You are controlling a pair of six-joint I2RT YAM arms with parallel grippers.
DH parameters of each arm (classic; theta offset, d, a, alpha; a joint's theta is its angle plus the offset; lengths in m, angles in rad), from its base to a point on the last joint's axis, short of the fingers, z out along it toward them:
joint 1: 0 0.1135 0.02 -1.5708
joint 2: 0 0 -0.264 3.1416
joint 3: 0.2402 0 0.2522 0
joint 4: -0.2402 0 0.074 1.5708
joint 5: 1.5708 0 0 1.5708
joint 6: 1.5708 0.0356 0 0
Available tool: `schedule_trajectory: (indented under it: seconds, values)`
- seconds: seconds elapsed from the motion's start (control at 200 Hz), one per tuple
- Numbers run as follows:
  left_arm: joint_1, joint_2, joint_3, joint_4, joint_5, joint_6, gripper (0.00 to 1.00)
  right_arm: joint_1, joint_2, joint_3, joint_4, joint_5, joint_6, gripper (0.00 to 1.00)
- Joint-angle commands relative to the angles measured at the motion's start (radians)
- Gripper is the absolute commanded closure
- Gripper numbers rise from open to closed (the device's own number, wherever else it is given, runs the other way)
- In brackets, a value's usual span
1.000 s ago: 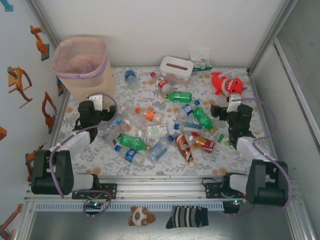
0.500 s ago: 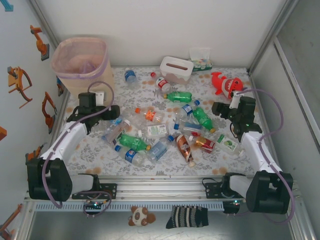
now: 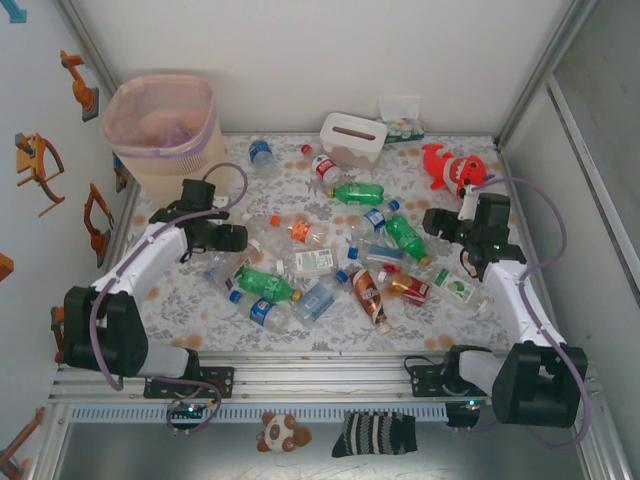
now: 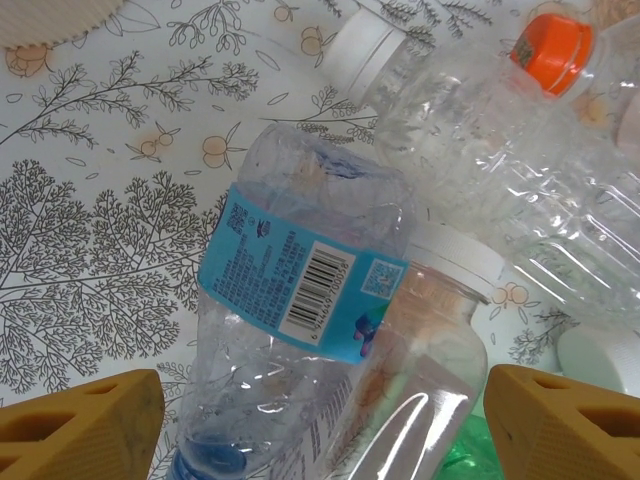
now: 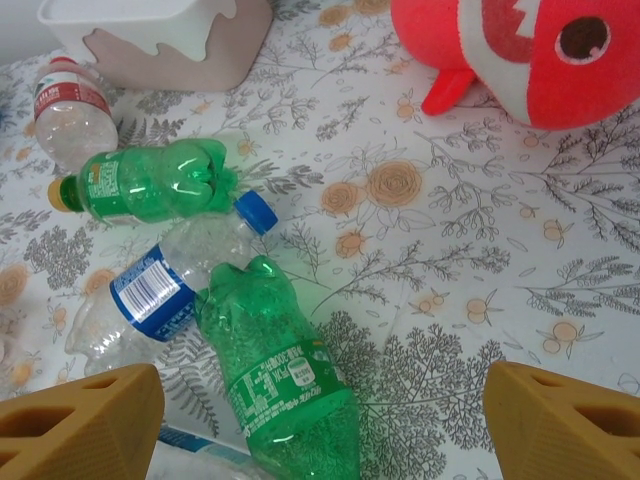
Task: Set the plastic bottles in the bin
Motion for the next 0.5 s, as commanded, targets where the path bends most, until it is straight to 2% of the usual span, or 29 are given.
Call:
schedule_trajectory:
  seconds: [0.0,0.496]
  values:
    - [-0.004,0.053,0.056,-0.056,-0.014,0.033,0.18,0.006,-0.028,0.038,-0.033,0.006,-0.008,0.18]
    - [0.0,0.259,0.139,-0.044,-0.026,0.074,0.17,0.006,-0.058,0.047,-0.069,0.038,-0.013,0.19]
